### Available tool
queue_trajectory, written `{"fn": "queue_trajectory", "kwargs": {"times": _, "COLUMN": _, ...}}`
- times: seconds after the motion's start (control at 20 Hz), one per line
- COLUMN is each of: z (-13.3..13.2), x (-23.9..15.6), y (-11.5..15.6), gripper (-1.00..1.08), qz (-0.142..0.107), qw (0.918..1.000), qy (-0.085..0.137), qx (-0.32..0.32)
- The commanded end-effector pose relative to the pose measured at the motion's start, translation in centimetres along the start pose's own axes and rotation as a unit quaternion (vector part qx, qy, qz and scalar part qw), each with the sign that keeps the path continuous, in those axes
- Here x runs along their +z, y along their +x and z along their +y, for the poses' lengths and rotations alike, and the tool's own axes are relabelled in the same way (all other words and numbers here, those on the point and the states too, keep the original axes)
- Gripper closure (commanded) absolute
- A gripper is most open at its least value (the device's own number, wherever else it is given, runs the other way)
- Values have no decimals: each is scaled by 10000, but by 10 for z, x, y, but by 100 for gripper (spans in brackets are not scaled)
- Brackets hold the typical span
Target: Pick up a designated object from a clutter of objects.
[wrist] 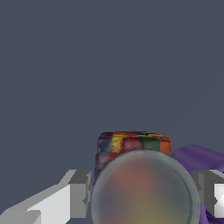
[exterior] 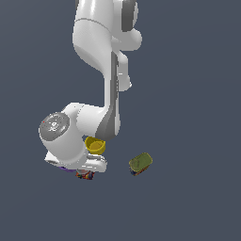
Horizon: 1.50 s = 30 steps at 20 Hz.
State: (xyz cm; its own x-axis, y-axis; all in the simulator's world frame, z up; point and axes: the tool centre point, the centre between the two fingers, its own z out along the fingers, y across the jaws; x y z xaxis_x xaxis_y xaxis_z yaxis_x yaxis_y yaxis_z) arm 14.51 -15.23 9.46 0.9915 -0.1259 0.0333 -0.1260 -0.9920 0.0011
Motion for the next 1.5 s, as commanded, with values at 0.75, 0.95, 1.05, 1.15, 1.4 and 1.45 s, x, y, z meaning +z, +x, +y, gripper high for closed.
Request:
{"fn": "queue_trajectory", "kwargs": {"times": 0.75, "z": -94, "x": -151, "y": -16, "gripper": 108, "qz": -69, "qw": 10000, "qy": -6, "qx": 11}}
{"fn": "queue_trajectory", "kwargs": {"times": 0.95, "z": -119, "x": -190, "y": -19, "gripper": 108, "qz": -94, "qw": 10000, "qy": -7, "qx": 15}}
{"fn": "queue_trajectory", "kwargs": {"times": 1.05, "z": -131, "x": -209, "y": -21, "gripper": 108, "qz": -107, "qw": 9999, "qy": -6, "qx": 17}}
{"fn": "queue_trajectory", "kwargs": {"times": 1.15, "z": -143, "x": -228, "y": -22, "gripper": 108, "qz": -119, "qw": 9999, "qy": -5, "qx": 18}}
{"fn": "queue_trajectory", "kwargs": {"times": 1.4, "z": -167, "x": -265, "y": -23, "gripper": 108, "qz": -143, "qw": 9999, "qy": -1, "qx": 20}}
{"fn": "queue_trajectory", "kwargs": {"times": 1.45, "z": -171, "x": -271, "y": -23, "gripper": 108, "qz": -147, "qw": 9999, "qy": -1, "qx": 20}}
